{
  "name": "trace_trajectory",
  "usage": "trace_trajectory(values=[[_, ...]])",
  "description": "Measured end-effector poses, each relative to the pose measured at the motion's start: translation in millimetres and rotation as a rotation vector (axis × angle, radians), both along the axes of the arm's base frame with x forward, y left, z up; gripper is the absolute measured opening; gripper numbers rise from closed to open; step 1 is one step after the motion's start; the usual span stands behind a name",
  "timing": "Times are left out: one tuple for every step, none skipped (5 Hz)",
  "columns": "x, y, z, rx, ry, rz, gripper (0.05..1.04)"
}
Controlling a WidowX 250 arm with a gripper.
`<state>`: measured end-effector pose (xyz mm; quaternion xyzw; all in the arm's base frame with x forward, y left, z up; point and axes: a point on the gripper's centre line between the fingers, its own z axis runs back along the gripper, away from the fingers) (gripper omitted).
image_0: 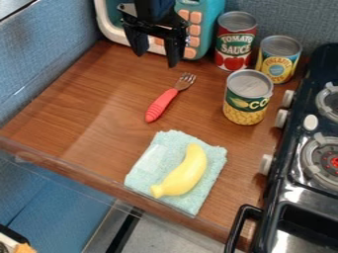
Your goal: Put the banana close to the microwave oven
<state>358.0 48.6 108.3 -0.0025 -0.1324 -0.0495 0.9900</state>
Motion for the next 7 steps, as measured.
trace_trajectory(values=[[-4.9, -2.5, -16.6, -0.013, 0.048, 0.005, 1.000], [-30.2, -34.4, -30.7, -0.040, 0.093, -0.036, 1.000], [-57.7, -65.3, -35.8, -0.050, 0.102, -0.094, 1.000], [-78.1, -85.4, -51.3, -0.038, 0.137, -0.145, 1.000], [-88.7, -102.9, -61.4, -0.023, 0.149, -0.193, 1.000], [-93.5, -114.5, -81.6, -0.019, 0.197, -0.234, 1.000], [-99.3, -118.2, -95.8, -0.004, 0.248, -0.246, 0.938]])
